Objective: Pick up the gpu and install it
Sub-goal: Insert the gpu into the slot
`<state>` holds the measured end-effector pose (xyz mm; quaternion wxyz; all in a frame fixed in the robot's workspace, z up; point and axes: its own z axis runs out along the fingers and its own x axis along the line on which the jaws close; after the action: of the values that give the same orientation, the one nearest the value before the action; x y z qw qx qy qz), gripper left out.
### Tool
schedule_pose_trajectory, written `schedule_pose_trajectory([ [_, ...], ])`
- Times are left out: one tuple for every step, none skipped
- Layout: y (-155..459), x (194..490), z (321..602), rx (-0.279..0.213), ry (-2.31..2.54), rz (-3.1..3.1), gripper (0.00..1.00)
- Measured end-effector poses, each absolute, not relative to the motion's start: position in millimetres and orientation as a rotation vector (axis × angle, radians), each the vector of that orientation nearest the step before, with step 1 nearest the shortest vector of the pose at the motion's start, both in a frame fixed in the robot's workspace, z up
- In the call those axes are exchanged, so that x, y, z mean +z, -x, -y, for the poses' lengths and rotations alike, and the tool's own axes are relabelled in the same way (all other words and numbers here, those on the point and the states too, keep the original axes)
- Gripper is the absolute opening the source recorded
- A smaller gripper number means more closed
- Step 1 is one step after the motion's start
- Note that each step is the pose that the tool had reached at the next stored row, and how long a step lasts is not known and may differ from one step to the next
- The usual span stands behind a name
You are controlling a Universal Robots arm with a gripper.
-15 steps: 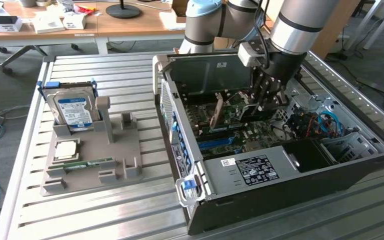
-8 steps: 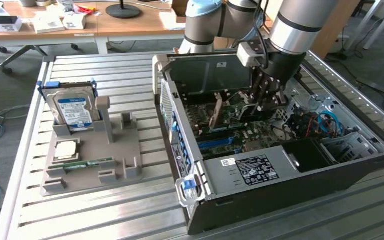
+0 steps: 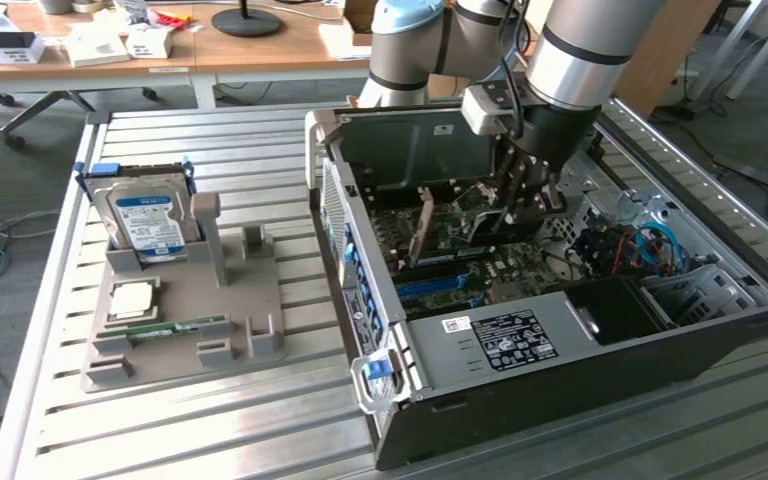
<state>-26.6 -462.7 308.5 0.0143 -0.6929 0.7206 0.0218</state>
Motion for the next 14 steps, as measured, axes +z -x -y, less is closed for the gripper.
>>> schedule_pose_trajectory([
  [28.1,308.5,462.7,0.068,2.157,-2.243,0.26],
  [29.7,308.5,462.7,0.068,2.157,-2.243,0.26],
  [31.3,308.5,462.7,0.068,2.157,-2.243,0.26],
  [32.8,308.5,462.7,0.067,2.157,-2.243,0.26],
  [34.3,308.5,462.7,0.067,2.157,-2.243,0.26],
  [35.8,308.4,462.7,0.067,2.157,-2.243,0.26],
  [37.3,308.4,462.7,0.067,2.157,-2.243,0.26],
  [38.8,308.3,462.7,0.067,2.157,-2.243,0.26],
  [40.5,308.1,462.7,0.067,2.157,-2.243,0.26],
  [41.7,307.4,462.7,0.067,2.157,-2.243,0.26],
  [42.3,306.4,462.7,0.067,2.157,-2.243,0.26],
  [42.4,305.3,462.7,0.067,2.157,-2.243,0.26],
  [42.4,304.1,462.7,0.067,2.157,-2.243,0.26],
  [42.4,302.9,462.7,0.067,2.157,-2.243,0.26],
])
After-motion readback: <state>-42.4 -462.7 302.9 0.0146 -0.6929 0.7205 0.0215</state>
